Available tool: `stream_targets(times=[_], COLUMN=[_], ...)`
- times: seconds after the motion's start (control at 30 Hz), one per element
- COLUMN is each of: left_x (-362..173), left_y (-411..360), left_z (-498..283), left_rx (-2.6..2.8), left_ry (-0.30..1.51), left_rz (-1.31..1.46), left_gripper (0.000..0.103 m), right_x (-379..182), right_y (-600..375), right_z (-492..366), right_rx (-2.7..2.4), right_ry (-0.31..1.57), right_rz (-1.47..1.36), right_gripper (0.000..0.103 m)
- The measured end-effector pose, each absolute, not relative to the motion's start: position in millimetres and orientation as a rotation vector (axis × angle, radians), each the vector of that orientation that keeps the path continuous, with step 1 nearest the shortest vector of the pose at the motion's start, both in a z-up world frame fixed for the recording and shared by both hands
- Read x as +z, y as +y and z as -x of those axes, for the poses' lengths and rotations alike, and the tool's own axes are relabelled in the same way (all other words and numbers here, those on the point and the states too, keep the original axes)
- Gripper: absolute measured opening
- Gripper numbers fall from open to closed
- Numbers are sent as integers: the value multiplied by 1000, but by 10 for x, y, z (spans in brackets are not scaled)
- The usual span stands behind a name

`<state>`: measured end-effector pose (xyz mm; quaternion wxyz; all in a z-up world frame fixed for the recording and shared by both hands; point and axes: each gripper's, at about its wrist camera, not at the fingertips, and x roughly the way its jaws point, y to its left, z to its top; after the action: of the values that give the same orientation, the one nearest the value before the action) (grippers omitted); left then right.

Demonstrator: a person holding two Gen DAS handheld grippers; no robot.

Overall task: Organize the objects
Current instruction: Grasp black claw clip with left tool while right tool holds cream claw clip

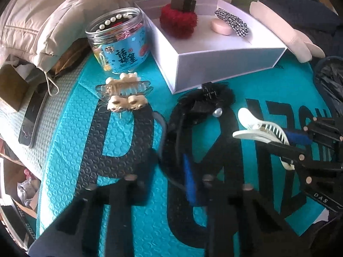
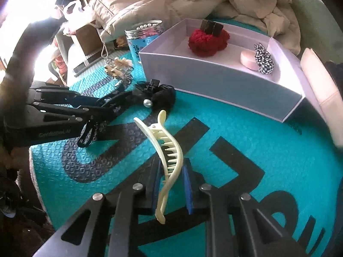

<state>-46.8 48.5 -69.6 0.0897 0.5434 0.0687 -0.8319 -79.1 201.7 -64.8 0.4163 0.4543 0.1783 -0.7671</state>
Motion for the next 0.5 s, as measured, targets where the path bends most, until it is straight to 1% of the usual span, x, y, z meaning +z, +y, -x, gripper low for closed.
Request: stream_targets(times=[0.23,0.5], left_x=[-585,-482], left_y=[414,391], left_z=[332,116], left_rx=[-2477,-2487], left_ry=[294,294], left_rz=[-1605,-1561], left_gripper=[19,19], right_x=[-559,-480], right_y=[2026,1988], right_z=[711,569], right_rx=[-1933,-1920], right_ry=[450,450], right_rz=[-1119,-1099], right_gripper=[18,18])
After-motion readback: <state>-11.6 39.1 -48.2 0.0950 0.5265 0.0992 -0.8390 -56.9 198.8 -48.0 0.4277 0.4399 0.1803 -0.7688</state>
